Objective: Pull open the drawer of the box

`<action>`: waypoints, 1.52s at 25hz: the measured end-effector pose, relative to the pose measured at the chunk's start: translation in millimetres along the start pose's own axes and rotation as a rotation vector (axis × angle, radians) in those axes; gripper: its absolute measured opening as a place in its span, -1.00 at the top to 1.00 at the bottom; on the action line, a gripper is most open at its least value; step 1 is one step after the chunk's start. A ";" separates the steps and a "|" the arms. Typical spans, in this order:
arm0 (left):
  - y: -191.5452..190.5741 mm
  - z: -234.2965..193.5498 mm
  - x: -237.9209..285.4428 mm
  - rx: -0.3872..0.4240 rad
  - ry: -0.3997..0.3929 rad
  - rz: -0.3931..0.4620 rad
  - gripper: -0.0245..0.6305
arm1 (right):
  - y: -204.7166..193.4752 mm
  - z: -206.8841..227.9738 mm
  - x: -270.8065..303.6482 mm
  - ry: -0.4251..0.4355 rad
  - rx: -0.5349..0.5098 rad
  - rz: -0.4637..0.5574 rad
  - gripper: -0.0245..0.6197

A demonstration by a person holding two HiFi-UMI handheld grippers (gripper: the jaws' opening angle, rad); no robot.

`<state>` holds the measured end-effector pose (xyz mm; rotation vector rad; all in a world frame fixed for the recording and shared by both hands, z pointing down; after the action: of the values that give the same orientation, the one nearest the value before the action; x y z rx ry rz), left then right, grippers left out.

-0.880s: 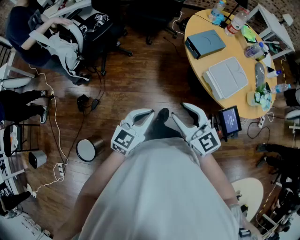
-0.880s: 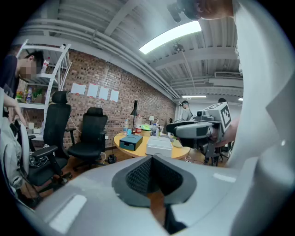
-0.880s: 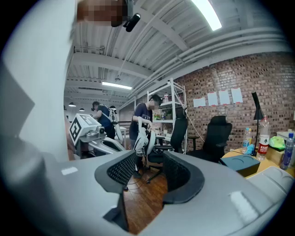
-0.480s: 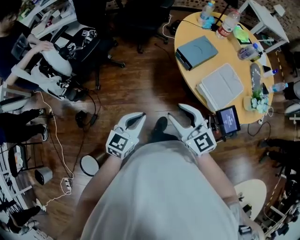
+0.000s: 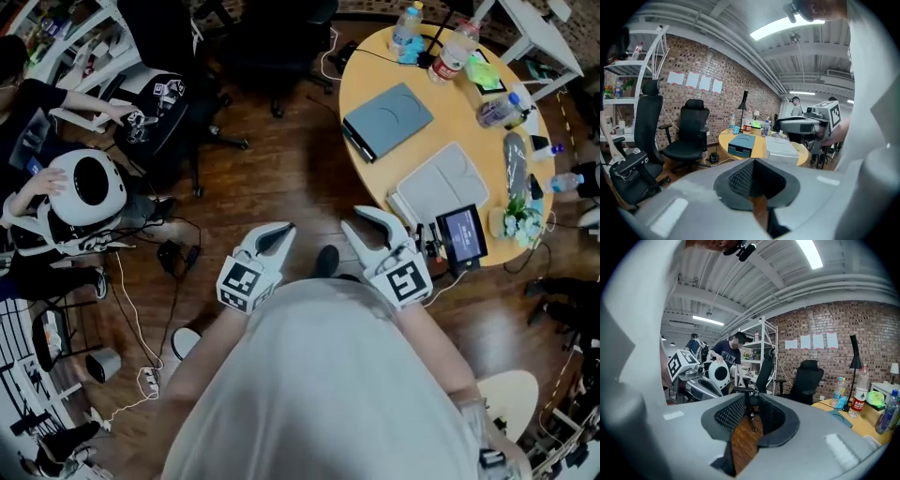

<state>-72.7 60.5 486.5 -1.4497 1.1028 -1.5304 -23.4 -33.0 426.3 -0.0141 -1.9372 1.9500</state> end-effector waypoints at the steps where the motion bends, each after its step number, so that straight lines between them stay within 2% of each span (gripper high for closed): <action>1: 2.5 -3.7 7.8 -0.011 -0.004 -0.002 0.91 | 2.1 7.1 0.1 -0.004 0.003 0.007 0.70; 5: 23.5 -17.5 36.5 -0.073 -0.022 -0.008 0.91 | 17.1 33.8 -5.2 -0.023 0.020 0.024 0.78; 11: 47.0 -18.0 71.4 -0.047 -0.088 -0.034 0.91 | 25.4 61.9 -19.6 -0.077 0.049 0.044 0.87; 14: 48.8 -17.1 87.4 -0.055 -0.136 -0.040 0.91 | 21.2 69.9 -24.8 -0.117 0.041 0.011 0.91; 18: 43.4 -21.6 109.6 -0.129 -0.211 -0.048 0.91 | 11.6 76.4 -25.2 -0.167 0.047 -0.035 0.91; 20: 41.8 -25.9 123.3 -0.110 -0.248 -0.065 0.91 | 12.2 82.9 -23.6 -0.194 0.062 -0.029 0.91; 26: 40.0 -32.0 164.5 0.105 -0.389 -0.124 0.91 | 16.4 100.6 -20.9 -0.285 0.101 -0.033 0.91; 32: 22.6 -48.7 200.5 0.325 -0.464 -0.201 0.91 | 18.1 112.6 -14.0 -0.357 0.136 -0.043 0.91; 34: 12.8 -51.6 210.7 0.439 -0.483 -0.224 0.91 | 21.1 113.1 -12.2 -0.368 0.152 -0.029 0.91; 38: -15.5 -54.8 231.3 0.782 -0.504 -0.265 0.91 | 19.7 115.6 -16.8 -0.426 0.186 -0.025 0.91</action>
<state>-145.8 -144.4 583.7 -1.3143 -0.0135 -1.4100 -45.2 -148.0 408.0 0.5118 -1.9752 2.2469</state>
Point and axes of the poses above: the fingertips, and each gripper's own axes: x forward along the fingers, z to its right, y out of its top, the point moved 1 cm from there along -x, backward along the fingers, and after that the axes turned 10 degrees about x, right-handed, at the moved point
